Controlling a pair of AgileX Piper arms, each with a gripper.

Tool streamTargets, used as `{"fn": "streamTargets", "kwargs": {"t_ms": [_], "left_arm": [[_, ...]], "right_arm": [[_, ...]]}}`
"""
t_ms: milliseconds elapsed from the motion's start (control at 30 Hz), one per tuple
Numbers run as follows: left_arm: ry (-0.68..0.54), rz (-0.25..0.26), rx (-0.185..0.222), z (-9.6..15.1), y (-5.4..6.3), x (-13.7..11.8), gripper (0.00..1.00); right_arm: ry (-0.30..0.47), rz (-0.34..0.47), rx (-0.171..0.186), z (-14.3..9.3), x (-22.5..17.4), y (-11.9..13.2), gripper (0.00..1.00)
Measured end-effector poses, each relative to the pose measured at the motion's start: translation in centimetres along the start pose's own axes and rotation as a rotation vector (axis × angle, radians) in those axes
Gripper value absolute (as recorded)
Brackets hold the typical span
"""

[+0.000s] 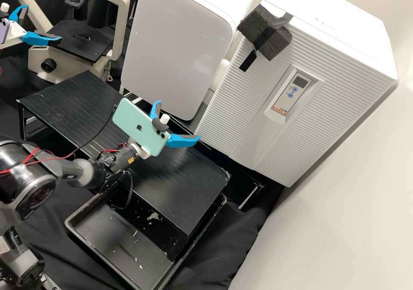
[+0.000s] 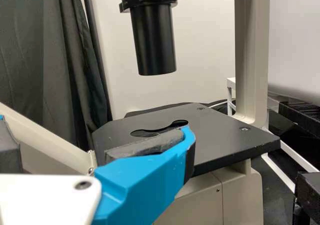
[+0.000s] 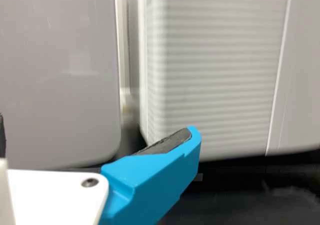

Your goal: Open the incubator door

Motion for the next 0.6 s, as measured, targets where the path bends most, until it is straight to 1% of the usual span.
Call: {"fn": "streamTargets", "kwargs": {"t_ms": [167,267,300,467,567,600], "left_arm": [[0.000,0.000,0.000,0.0,0.0,0.0,1.00],[0.000,0.000,0.000,0.0,0.0,0.0,1.00],[0.000,0.000,0.000,0.0,0.0,0.0,1.00],[0.000,0.000,0.000,0.0,0.0,0.0,1.00],[0.000,0.000,0.000,0.0,0.0,0.0,1.00],[0.000,0.000,0.000,0.0,0.0,0.0,1.00]], "right_arm": [[0.052,0.093,0.001,-1.9,0.7,3.0,1.00],[0.053,0.161,0.029,-2.9,1.8,5.1,1.00],[0.049,0.179,0.045,-3.3,2.2,5.7,1.00],[-0.001,0.260,0.092,-4.2,4.1,8.3,1.00],[-0.017,0.284,0.093,-4.5,5.2,9.1,1.00],[-0.029,0.283,0.087,-4.5,5.6,9.2,1.00]]}}
